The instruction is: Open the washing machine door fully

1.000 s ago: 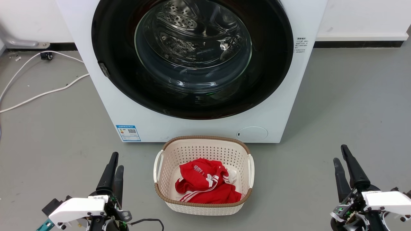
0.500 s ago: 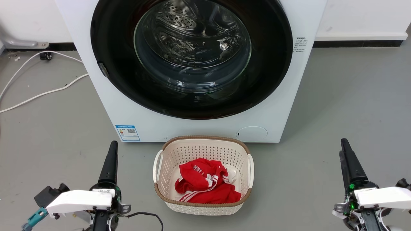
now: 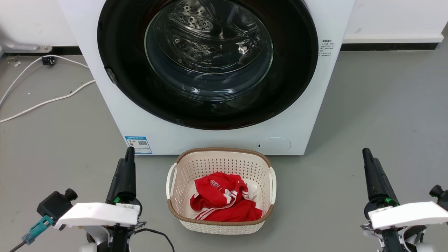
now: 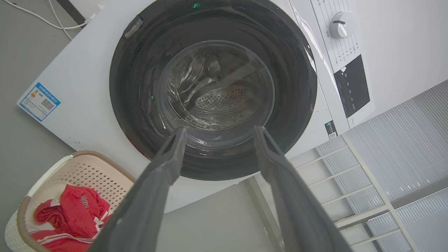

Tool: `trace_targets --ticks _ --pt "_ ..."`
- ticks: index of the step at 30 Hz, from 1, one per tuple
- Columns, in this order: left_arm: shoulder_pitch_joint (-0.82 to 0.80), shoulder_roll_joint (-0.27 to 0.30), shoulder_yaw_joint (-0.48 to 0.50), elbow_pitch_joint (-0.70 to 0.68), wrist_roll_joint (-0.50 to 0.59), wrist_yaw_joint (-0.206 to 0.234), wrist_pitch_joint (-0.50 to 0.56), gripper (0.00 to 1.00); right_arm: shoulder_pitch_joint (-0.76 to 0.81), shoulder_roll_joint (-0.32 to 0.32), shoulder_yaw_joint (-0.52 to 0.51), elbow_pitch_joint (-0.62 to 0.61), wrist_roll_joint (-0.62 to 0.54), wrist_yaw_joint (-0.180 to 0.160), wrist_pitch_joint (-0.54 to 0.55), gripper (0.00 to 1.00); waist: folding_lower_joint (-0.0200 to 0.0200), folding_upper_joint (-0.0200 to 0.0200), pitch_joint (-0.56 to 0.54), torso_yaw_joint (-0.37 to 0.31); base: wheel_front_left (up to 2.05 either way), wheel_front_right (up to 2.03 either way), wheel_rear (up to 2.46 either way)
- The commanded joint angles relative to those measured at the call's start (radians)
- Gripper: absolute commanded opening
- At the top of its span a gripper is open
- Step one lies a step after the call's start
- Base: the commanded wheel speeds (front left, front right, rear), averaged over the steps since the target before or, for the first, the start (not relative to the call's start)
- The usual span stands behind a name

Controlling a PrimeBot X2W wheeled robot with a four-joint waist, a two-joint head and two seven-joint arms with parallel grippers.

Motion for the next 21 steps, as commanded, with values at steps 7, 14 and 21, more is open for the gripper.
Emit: trace_targets --ticks 7,14,21 --pt "-0.011 0.002 -0.017 -0.02 0.167 0.0 -0.028 1.0 0.006 -0.001 0.009 -0.022 -0.19 0.0 -0.029 1.0 0.0 0.0 0.0 0.0 0.0 0.0 0.0" --pt "-0.01 0.002 -0.032 -0.024 0.287 0.01 -0.05 1.0 0.008 -0.001 0.01 -0.025 -0.309 0.0 -0.049 1.0 0.0 0.0 0.005 -0.001 0.0 0.0 0.0" --pt "-0.006 0.002 -0.043 -0.026 0.397 0.015 -0.07 1.0 0.015 0.0 0.01 -0.035 -0.427 0.0 -0.057 1.0 0.0 0.0 0.005 -0.001 0.0 0.0 0.0"
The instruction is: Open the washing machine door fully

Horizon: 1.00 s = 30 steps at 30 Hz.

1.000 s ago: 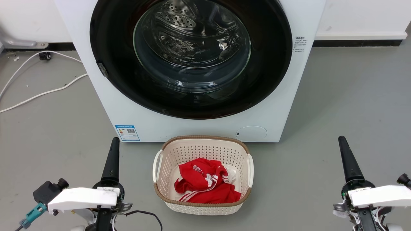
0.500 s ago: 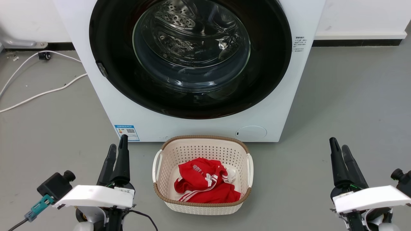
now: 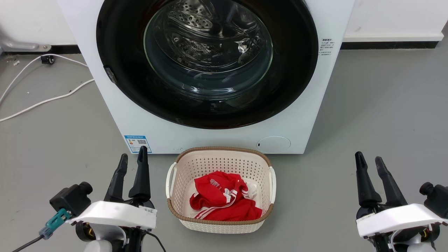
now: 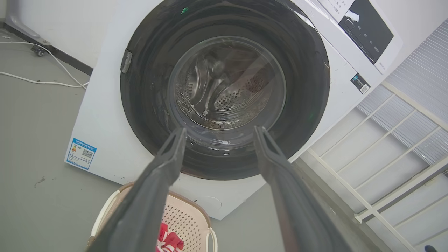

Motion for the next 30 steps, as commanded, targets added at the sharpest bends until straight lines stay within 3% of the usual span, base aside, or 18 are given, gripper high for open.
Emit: trace_targets --ticks 1,30 --pt "-0.006 0.002 -0.002 -0.014 0.032 0.002 -0.01 1.0 -0.001 0.0 0.002 -0.016 -0.031 0.0 -0.008 1.0 -0.0001 -0.0001 0.0 0.0 0.0 0.0 0.0" --pt "0.017 0.01 -0.028 -0.013 0.393 0.026 -0.081 1.0 0.016 0.002 0.011 -0.075 -0.363 0.0 0.022 1.0 -0.0001 -0.0001 -0.002 0.0 0.0 0.0 0.0"
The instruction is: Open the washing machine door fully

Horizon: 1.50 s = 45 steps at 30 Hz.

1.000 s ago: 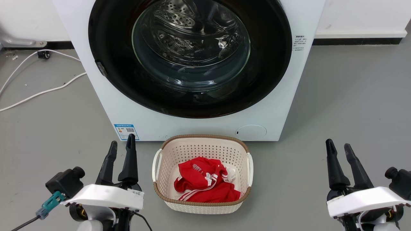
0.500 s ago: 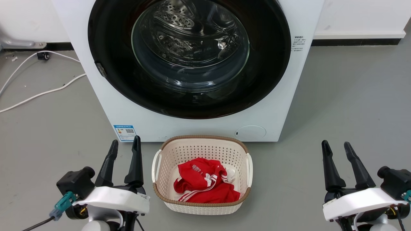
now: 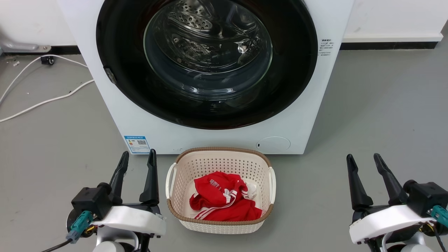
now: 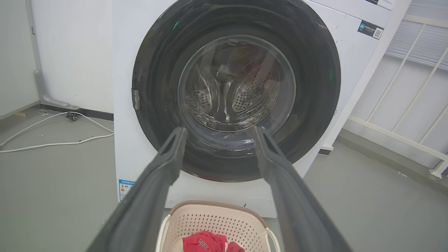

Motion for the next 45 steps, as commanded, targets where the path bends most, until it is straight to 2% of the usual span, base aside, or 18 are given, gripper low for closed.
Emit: trace_targets --ticks 1,15,36,45 --pt "0.005 0.007 -0.003 -0.011 0.025 0.002 -0.008 1.0 -0.005 0.002 0.001 -0.011 -0.024 0.0 0.003 1.0 -0.0001 0.0 0.0 0.0 0.0 0.0 0.0" --pt "0.009 0.009 -0.011 -0.018 0.144 0.015 -0.037 1.0 -0.004 0.003 0.006 -0.021 -0.118 0.0 0.011 1.0 -0.0001 0.0 0.005 0.002 0.0 0.0 0.0" --pt "0.022 0.003 -0.01 -0.022 0.264 0.025 -0.073 1.0 -0.005 0.004 0.021 -0.018 -0.213 0.0 -0.014 1.0 -0.0001 0.0 0.016 -0.001 0.0 0.0 0.0" --pt "0.023 0.0 -0.006 -0.021 0.257 0.026 -0.073 1.0 -0.009 0.004 0.018 -0.009 -0.198 0.0 -0.019 1.0 -0.0001 0.0 0.019 -0.002 0.0 0.0 0.0"
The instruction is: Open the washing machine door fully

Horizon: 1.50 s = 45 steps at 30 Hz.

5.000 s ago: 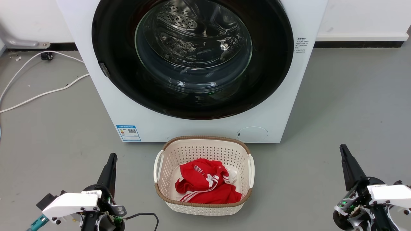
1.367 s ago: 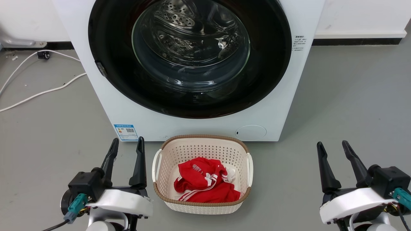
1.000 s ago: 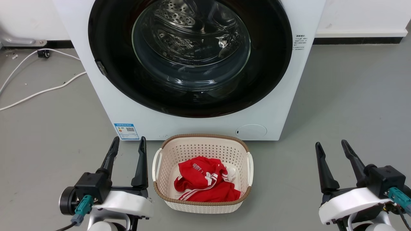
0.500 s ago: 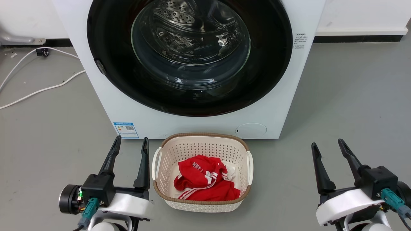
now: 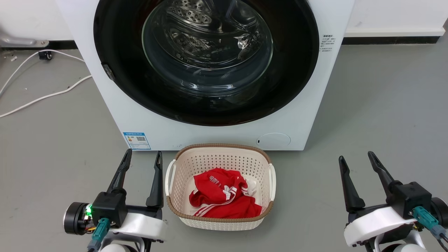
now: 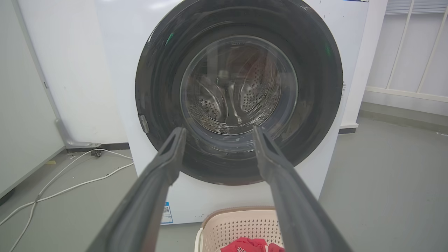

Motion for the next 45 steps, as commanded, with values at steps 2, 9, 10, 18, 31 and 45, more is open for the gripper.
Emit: trace_targets --ticks 2,9,10,18,31,45 --pt "0.008 -0.001 0.003 -0.003 0.0 0.004 -0.005 1.0 -0.01 0.003 -0.001 0.001 0.004 0.0 -0.007 1.0 0.0 -0.0001 0.001 0.0 0.0 0.0 0.0" --pt "0.008 -0.002 0.003 -0.004 0.001 0.004 -0.005 1.0 -0.012 0.003 -0.009 0.006 0.028 0.0 -0.008 0.0 0.0 -0.0001 0.005 0.0 0.0 0.0 0.0" --pt "0.008 -0.002 0.003 -0.004 0.0 0.004 -0.005 1.0 -0.012 0.003 -0.01 0.007 0.03 0.0 -0.009 0.0 0.0 -0.0001 0.005 0.0 0.0 0.0 0.0" --pt "0.006 -0.003 0.005 -0.001 -0.004 0.002 -0.005 1.0 -0.016 0.003 -0.023 -0.002 0.149 0.0 -0.043 0.0 0.0 -0.0001 0.003 0.0 0.0 0.0 0.0" --pt "0.002 -0.004 0.011 0.003 -0.012 0.004 -0.005 1.0 -0.096 0.002 -0.017 0.05 1.225 0.0 -0.125 0.0 0.0 -0.0001 -0.003 0.007 0.0 0.0 0.0" --pt "-0.048 -0.005 0.011 -0.016 -0.011 0.0 -0.005 1.0 -0.482 -0.083 -0.185 0.271 1.51 0.0 0.045 0.0 0.0 -0.0001 0.062 0.022 0.0 0.0 0.0"
